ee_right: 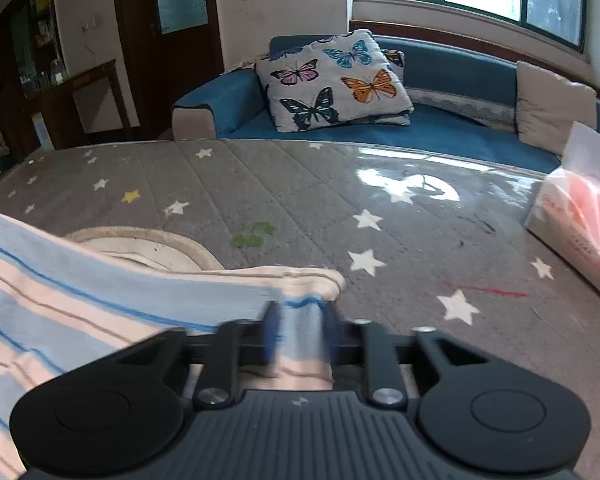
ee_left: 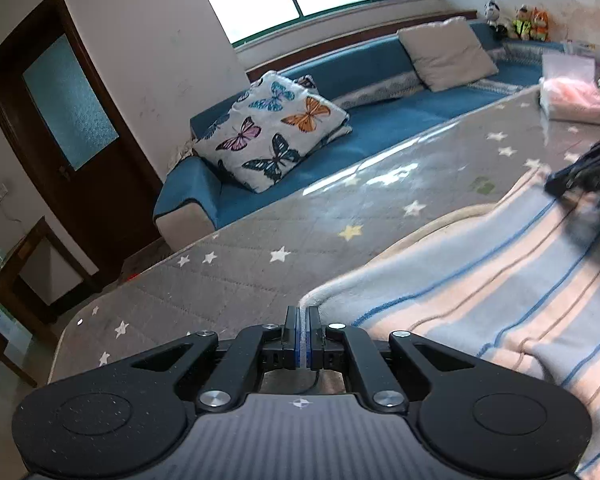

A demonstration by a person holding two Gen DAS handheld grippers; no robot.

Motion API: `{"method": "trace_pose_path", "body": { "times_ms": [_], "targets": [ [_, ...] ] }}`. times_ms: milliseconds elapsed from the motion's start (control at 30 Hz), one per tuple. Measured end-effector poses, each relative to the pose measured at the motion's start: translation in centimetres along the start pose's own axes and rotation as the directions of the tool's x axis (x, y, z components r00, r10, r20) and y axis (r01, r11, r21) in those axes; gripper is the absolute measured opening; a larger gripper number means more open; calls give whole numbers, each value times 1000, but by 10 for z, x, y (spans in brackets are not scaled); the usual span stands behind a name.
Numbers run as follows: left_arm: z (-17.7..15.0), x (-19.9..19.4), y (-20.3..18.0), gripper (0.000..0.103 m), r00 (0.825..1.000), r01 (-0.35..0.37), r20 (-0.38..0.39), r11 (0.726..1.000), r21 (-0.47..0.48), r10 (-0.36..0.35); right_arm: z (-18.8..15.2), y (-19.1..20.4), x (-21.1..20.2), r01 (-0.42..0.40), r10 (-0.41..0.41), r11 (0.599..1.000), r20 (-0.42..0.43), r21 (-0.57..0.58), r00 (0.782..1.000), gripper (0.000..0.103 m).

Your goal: Fold clothes

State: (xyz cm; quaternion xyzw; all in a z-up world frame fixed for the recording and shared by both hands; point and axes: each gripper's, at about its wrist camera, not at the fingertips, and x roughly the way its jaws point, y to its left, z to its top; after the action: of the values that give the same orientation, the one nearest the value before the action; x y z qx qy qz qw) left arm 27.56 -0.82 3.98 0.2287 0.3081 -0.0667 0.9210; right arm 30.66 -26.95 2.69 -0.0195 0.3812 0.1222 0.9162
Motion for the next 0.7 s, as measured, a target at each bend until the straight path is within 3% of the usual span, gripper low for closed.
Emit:
{"method": "trace_pose_path", "body": {
  "times_ms": [233,433,500,600,700],
  "targets": [
    [3,32,3,3,998,-56,6,998,15,56,11,-2,-7,69,-66,998,115,-14,991,5],
    [-1,60,3,9,991,-126,-36,992,-11,125,13,-6,13,113,-113,994,91,7,989,8],
    [-7,63,13,12,988,-141,-65,989,-45,138,9,-9,19,123,-123,992,68,9,990,17],
    [-15,54,31,39,991,-115,-83,987,-116,105,9,-16,17,118,-120,992,71,32,990,24],
    [-24,41,43,44,995,-74,-78,983,-170,61,12,-21,14,85,-89,995,77,56,993,25]
  ]
}}
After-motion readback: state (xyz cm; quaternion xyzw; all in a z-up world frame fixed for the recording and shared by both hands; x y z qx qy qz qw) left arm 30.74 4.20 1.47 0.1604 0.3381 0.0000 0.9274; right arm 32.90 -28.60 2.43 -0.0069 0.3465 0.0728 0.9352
